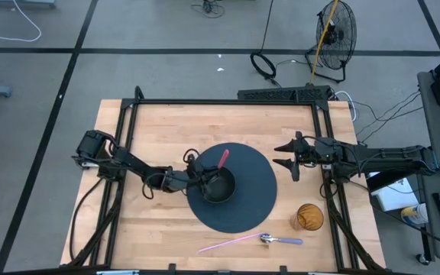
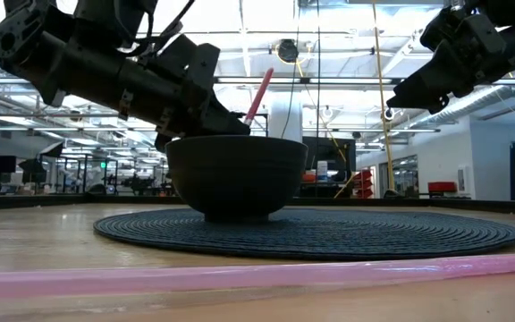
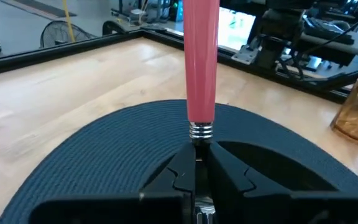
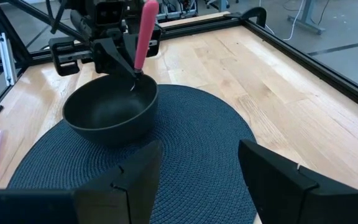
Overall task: Pick & Place Utensil
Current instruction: Put the pink fork into the black bowl
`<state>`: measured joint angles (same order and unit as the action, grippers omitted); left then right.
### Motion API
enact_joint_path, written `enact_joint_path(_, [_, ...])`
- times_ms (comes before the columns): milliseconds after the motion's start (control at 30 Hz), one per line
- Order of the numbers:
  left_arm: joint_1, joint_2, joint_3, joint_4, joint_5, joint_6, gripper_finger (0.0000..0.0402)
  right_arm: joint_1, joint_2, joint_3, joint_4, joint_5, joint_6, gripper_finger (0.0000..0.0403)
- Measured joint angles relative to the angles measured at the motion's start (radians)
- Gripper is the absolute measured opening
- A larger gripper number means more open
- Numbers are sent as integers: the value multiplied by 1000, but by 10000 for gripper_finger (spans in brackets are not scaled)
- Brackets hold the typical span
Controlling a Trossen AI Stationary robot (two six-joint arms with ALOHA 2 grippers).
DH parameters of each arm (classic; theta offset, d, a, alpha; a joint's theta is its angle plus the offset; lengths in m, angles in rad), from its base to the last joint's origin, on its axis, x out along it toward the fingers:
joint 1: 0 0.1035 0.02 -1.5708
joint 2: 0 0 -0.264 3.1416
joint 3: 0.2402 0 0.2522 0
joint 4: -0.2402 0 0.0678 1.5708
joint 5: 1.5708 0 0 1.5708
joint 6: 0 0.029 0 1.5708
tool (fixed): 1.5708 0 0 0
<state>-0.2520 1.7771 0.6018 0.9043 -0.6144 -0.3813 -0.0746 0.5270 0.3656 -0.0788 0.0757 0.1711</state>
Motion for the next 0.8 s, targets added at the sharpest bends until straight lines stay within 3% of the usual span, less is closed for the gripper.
enact_joint_path(233, [0, 0, 0, -2, 0, -18, 11, 0, 0, 0, 0, 0, 0, 210])
enact_joint_path(467, [0, 0, 18, -68, -21, -54, 28, 0, 0, 0, 0, 0, 0, 210])
enact_joint_path(667, [0, 0, 37, -93, -17, -39, 12, 0, 0, 0, 0, -1, 0, 210])
enact_joint_path(800, [1, 3, 37, -103, -16, -56, 30, 0, 0, 0, 0, -1, 0, 210])
